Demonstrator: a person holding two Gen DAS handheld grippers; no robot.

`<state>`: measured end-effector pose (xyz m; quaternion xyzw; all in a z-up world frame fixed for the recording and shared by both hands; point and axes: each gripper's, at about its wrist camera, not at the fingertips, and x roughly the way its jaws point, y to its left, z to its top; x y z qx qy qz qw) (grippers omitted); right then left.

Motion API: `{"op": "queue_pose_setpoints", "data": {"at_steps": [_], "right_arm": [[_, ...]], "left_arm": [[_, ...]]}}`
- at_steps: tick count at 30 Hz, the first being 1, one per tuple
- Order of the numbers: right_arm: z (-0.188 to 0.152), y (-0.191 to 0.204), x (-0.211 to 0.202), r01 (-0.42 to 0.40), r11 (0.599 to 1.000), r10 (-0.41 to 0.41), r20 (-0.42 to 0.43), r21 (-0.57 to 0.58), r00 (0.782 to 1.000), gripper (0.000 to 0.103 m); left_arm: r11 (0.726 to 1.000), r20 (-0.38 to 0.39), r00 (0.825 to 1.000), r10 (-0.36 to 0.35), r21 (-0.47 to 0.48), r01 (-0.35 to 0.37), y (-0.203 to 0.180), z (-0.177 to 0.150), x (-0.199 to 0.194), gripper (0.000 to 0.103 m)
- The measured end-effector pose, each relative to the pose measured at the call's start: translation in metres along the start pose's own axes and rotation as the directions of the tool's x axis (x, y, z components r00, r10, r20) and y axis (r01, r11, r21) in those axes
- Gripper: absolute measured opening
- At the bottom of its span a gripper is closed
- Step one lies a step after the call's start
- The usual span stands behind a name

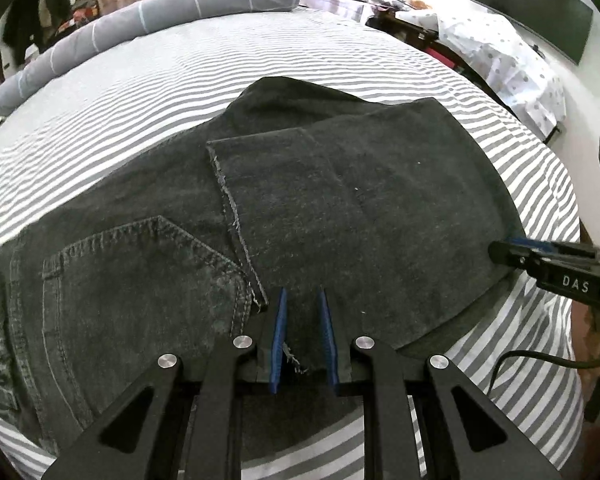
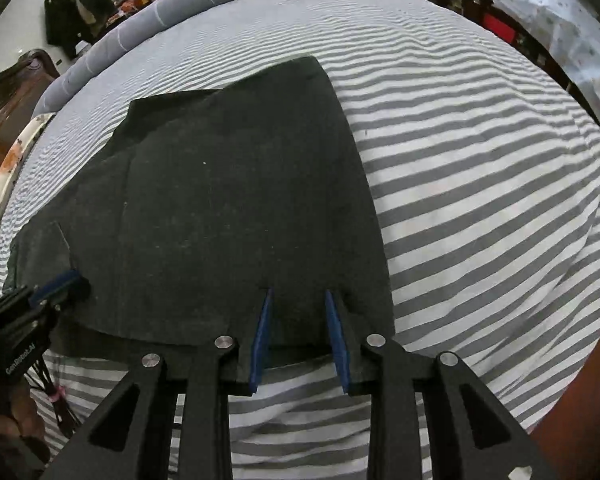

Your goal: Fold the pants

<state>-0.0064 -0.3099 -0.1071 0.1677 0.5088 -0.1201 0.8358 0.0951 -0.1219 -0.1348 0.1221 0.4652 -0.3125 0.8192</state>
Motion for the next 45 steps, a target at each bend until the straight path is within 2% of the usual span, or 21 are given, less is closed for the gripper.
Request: {"op": "queue_pose_setpoints", "data": {"at_steps": [3,5,7,11,13,17,18,19,22,26,29,32,36,38,42,45], "right_arm": [[0.005,0.009,-0.006,0.017,1.0,-0.017,-0.008,-0.015,1.0,0.035],[0.004,0.013,-0.019,0.011,1.0,-0.011,0.025,-0.004,1.0,0.035],[0.001,0.019,-0.035,-0.008,1.0,0.007,0.063,0.011,0.998,0.043],[-0.013,0.041,-0.058,-0.06,0.998,0.058,0.114,0.015,0.992,0.049],[-0.02,0.052,-0.065,-0.095,0.995,0.092,0.127,0.02,0.988,0.056],[-0.028,0.071,-0.073,-0.153,0.988,0.15,0.151,0.009,0.977,0.063],[-0.03,0.076,-0.075,-0.166,0.986,0.162,0.16,0.01,0.974,0.068],[-0.033,0.082,-0.076,-0.172,0.985,0.168,0.167,0.011,0.972,0.072],[-0.039,0.09,-0.076,-0.166,0.986,0.161,0.175,0.012,0.971,0.074],[-0.046,0.09,-0.073,-0.152,0.988,0.145,0.179,0.026,0.973,0.074],[-0.052,0.085,-0.067,-0.139,0.989,0.129,0.17,0.048,0.977,0.074],[-0.059,0.083,-0.062,-0.102,0.994,0.095,0.151,0.04,0.984,0.074],[-0.066,0.079,-0.054,-0.083,0.996,0.078,0.128,0.039,0.989,0.074],[-0.065,0.074,-0.052,-0.099,0.993,0.09,0.122,0.062,0.988,0.074],[-0.064,0.066,-0.047,-0.105,0.989,0.093,0.118,0.106,0.989,0.074],[-0.064,0.061,-0.043,-0.112,0.985,0.098,0.109,0.131,0.989,0.074]], "left_arm": [[0.999,-0.017,1.0,-0.024,-0.027,0.023,0.007,0.0,-0.011,0.02],[0.995,-0.013,0.998,-0.063,-0.08,0.061,0.02,-0.003,-0.024,0.027],[0.979,0.018,0.994,-0.104,-0.172,0.105,0.044,-0.013,-0.048,0.047],[0.938,0.098,0.989,-0.11,-0.319,0.136,0.092,-0.034,-0.088,0.05],[0.909,0.144,0.985,-0.099,-0.39,0.148,0.118,-0.045,-0.108,0.051],[0.837,0.239,0.97,-0.046,-0.52,0.168,0.17,-0.079,-0.14,0.054],[0.82,0.248,0.968,-0.037,-0.546,0.171,0.18,-0.084,-0.143,0.054],[0.798,0.254,0.967,-0.03,-0.576,0.176,0.191,-0.093,-0.145,0.054],[0.73,0.238,0.971,-0.034,-0.657,0.187,0.218,-0.118,-0.141,0.054],[0.663,0.221,0.973,-0.068,-0.719,0.21,0.233,-0.134,-0.121,0.054],[0.659,0.204,0.976,-0.076,-0.724,0.203,0.232,-0.137,-0.109,0.054],[0.658,0.224,0.971,-0.087,-0.719,0.225,0.235,-0.135,-0.102,0.054],[0.68,0.238,0.969,-0.059,-0.701,0.214,0.24,-0.127,-0.097,0.054],[0.67,0.226,0.973,-0.054,-0.714,0.203,0.245,-0.127,-0.089,0.054],[0.626,0.216,0.974,-0.065,-0.751,0.209,0.257,-0.132,-0.077,0.054],[0.629,0.223,0.973,-0.064,-0.748,0.212,0.257,-0.13,-0.076,0.054]]}}
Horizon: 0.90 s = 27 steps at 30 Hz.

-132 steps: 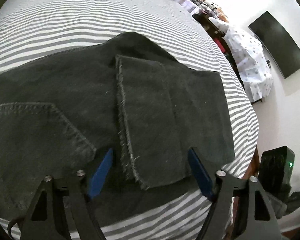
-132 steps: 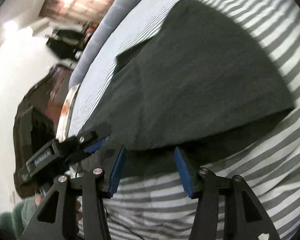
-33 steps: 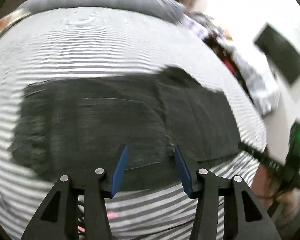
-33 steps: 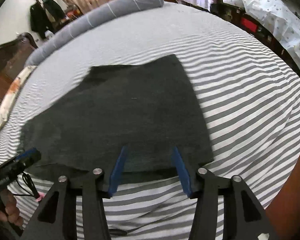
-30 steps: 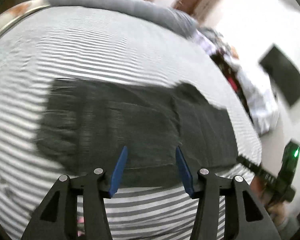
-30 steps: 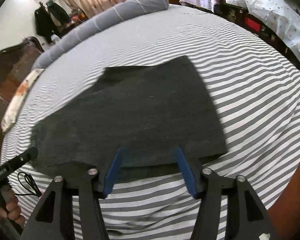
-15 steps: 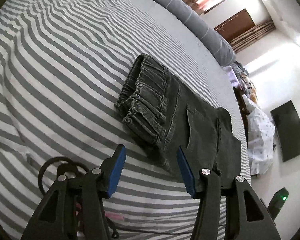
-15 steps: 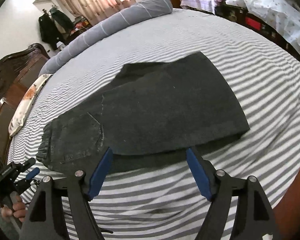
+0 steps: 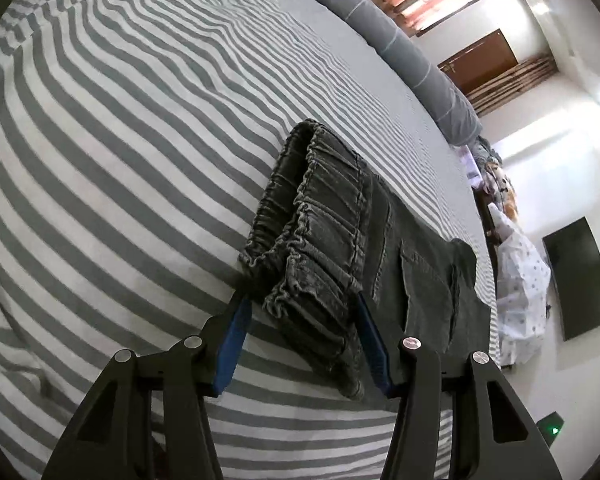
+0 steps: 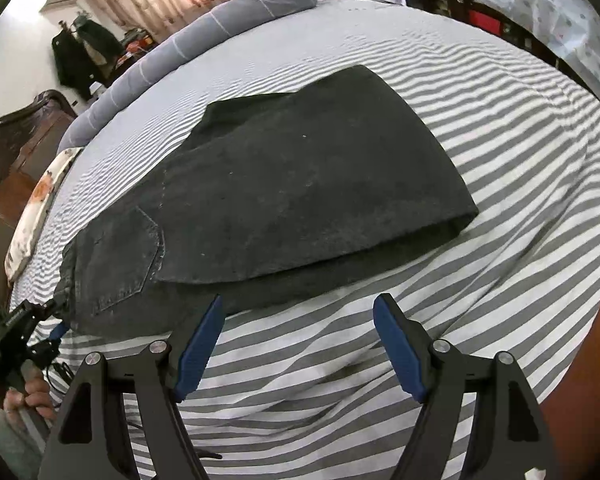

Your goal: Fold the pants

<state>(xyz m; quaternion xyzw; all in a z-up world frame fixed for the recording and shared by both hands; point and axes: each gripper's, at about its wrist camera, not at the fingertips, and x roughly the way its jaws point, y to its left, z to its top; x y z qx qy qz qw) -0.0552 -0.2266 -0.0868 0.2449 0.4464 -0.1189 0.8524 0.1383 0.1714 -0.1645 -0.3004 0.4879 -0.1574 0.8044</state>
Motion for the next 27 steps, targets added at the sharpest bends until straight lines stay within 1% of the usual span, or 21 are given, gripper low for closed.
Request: {"op": "queue_pose_setpoints", "data": {"at_steps": [6,8,9,10,12,13,15,21,24,27], "right_arm": [[0.0,-0.007,0.005,-0.009,0.999,0.01,-0.013,0.043,1.0,0.074],[0.0,-0.009,0.005,-0.01,0.999,0.011,-0.013,0.051,1.0,0.074],[0.0,-0.009,0.005,-0.011,0.999,0.012,-0.014,0.054,1.0,0.074],[0.0,-0.01,0.006,-0.011,0.998,0.012,-0.015,0.056,1.0,0.074],[0.0,-0.01,0.006,-0.012,0.998,0.013,-0.017,0.057,1.0,0.074],[0.0,-0.01,0.006,-0.012,0.998,0.013,-0.017,0.057,1.0,0.074],[0.0,-0.01,0.006,-0.014,0.998,0.015,-0.017,0.056,1.0,0.074],[0.002,-0.012,0.003,-0.021,0.998,0.021,0.001,0.059,1.0,0.074],[0.006,-0.012,0.0,-0.01,0.998,0.009,0.015,0.057,1.0,0.075],[0.011,-0.013,-0.005,-0.011,0.999,0.01,0.034,0.053,0.999,0.077]], "left_arm": [[1.0,0.019,1.0,-0.019,-0.001,0.019,-0.001,0.013,0.012,0.054],[1.0,0.026,0.999,-0.018,0.016,0.018,-0.004,0.014,0.013,0.054],[1.0,0.027,1.0,-0.015,0.026,0.015,-0.005,0.014,0.014,0.052],[0.999,0.028,1.0,-0.011,0.035,0.01,-0.006,0.013,0.014,0.043],[0.999,0.017,0.999,-0.038,0.037,0.037,-0.01,0.015,0.015,0.032],[0.999,0.022,0.999,-0.046,0.03,0.045,-0.01,0.015,0.014,0.027],[0.998,0.03,0.999,-0.043,0.053,0.042,-0.015,0.014,0.011,0.024],[0.988,0.066,0.998,0.018,0.152,-0.028,-0.048,0.012,-0.001,0.021],[0.984,0.075,0.997,0.017,0.177,-0.03,-0.067,0.012,-0.009,0.021],[0.975,0.087,0.996,-0.009,0.22,-0.01,-0.091,0.009,-0.021,0.021]]}}
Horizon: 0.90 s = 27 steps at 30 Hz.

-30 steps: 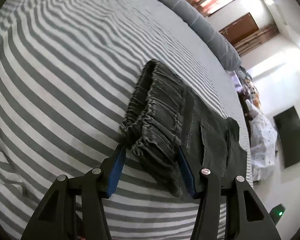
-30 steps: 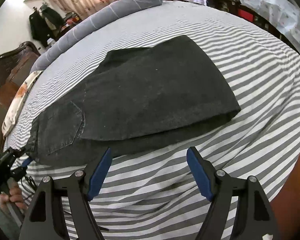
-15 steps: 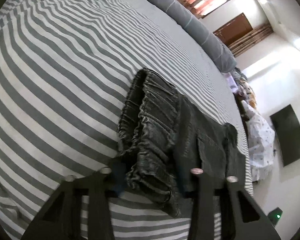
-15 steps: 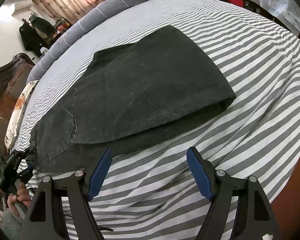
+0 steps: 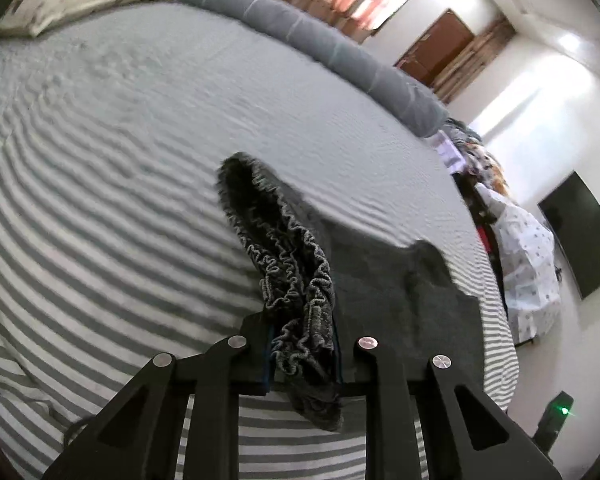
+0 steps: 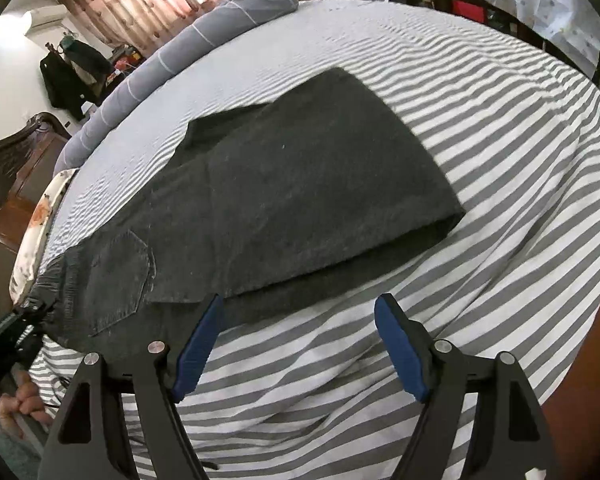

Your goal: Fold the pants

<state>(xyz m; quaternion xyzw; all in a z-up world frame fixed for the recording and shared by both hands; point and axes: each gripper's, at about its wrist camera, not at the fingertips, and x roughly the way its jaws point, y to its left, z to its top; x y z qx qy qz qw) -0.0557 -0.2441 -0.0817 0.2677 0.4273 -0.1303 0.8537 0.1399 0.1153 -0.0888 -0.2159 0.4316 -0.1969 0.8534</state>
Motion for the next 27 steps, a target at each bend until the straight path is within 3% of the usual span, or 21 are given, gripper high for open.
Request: {"op": "queue_pose_setpoints", "data": {"at_steps": [4,10,20,27], "right_arm": [[0.009,-0.004,-0.01,-0.024,1.0,0.024,0.034,-0.011,0.999,0.077],[0.027,-0.029,-0.028,-0.063,0.998,0.06,0.09,0.032,0.994,0.077],[0.038,-0.11,-0.042,-0.083,0.967,0.043,0.167,0.24,0.985,0.078],[0.035,-0.159,-0.046,-0.085,0.93,0.017,0.189,0.357,0.982,0.078]], "left_arm": [[0.994,0.02,0.999,-0.038,0.103,0.035,-0.051,0.006,-0.012,0.02],[0.96,-0.01,0.994,-0.106,0.259,0.105,-0.149,0.008,-0.003,0.02],[0.872,-0.157,0.975,-0.158,0.442,0.212,-0.296,-0.025,0.071,0.02],[0.816,-0.263,0.96,-0.097,0.531,0.228,-0.353,-0.074,0.136,0.02]]}}
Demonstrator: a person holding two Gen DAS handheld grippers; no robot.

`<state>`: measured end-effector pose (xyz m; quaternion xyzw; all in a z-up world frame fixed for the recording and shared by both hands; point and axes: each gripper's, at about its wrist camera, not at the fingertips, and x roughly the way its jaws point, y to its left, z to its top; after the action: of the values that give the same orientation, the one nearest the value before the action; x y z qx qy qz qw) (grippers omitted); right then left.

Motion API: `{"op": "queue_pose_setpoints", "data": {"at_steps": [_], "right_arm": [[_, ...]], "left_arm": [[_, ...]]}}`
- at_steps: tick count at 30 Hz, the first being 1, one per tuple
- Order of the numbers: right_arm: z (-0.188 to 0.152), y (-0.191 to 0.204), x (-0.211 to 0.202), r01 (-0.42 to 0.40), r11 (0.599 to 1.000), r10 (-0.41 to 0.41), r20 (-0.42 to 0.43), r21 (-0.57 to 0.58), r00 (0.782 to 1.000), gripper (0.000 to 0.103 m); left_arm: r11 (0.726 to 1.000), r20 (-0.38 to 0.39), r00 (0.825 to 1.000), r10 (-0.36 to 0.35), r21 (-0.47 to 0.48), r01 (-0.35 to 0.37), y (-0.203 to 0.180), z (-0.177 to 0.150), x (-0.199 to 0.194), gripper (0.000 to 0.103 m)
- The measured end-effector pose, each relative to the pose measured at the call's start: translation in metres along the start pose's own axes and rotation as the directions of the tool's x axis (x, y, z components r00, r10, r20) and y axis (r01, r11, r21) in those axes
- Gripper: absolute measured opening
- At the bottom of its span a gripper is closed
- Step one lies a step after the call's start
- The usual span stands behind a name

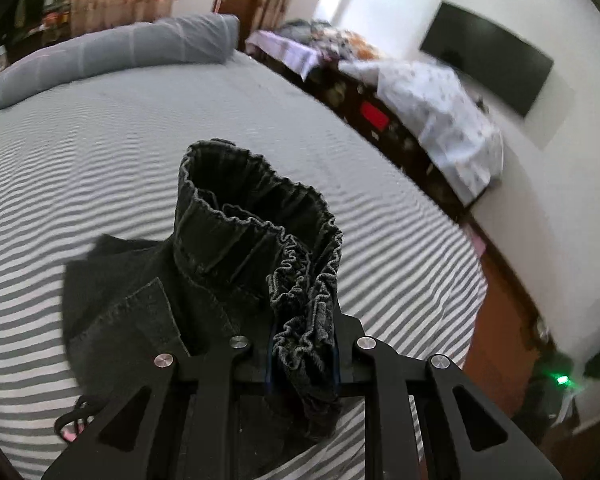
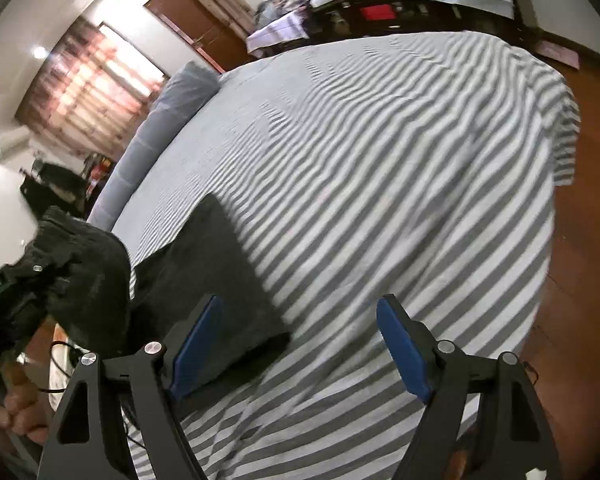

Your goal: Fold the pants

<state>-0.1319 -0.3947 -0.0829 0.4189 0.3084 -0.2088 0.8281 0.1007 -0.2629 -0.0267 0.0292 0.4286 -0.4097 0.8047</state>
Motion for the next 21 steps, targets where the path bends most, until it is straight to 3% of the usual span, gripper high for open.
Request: {"op": "queue_pose_setpoints", "data": {"at_steps": [7,8,10,13,17,21], "right_arm": [[0.004,-0.024,0.005,0.014,0.998,-0.013,-0.01,0.066,1.0,0.078],[0.004,-0.025,0.005,0.014,0.998,-0.013,-0.011,0.065,1.0,0.078],[0.003,-0.021,0.004,0.017,0.998,-0.016,-0.009,0.054,1.0,0.078],[0.004,-0.014,0.004,0.018,0.999,-0.019,0.0,0.039,1.0,0.078],[0.006,0.004,0.001,0.011,1.0,-0.011,0.01,-0.016,1.0,0.078],[0.006,0.035,0.006,-0.025,0.993,0.024,-0.004,-0.112,1.0,0.078]], "left_arm": [[0.999,-0.149,0.988,0.034,0.046,-0.027,-0.008,-0.024,0.046,0.028],[0.999,-0.15,0.988,0.028,0.049,-0.021,-0.011,-0.024,0.046,0.031],[0.999,-0.152,0.988,-0.001,0.044,0.007,-0.012,-0.023,0.04,0.051],[0.998,-0.111,0.993,-0.035,0.053,0.041,-0.01,-0.022,0.018,0.066],[0.998,-0.079,0.996,-0.029,0.051,0.033,0.004,-0.029,-0.01,0.068],[0.994,-0.08,0.993,0.092,0.058,-0.087,0.039,-0.053,-0.03,0.069]]}}
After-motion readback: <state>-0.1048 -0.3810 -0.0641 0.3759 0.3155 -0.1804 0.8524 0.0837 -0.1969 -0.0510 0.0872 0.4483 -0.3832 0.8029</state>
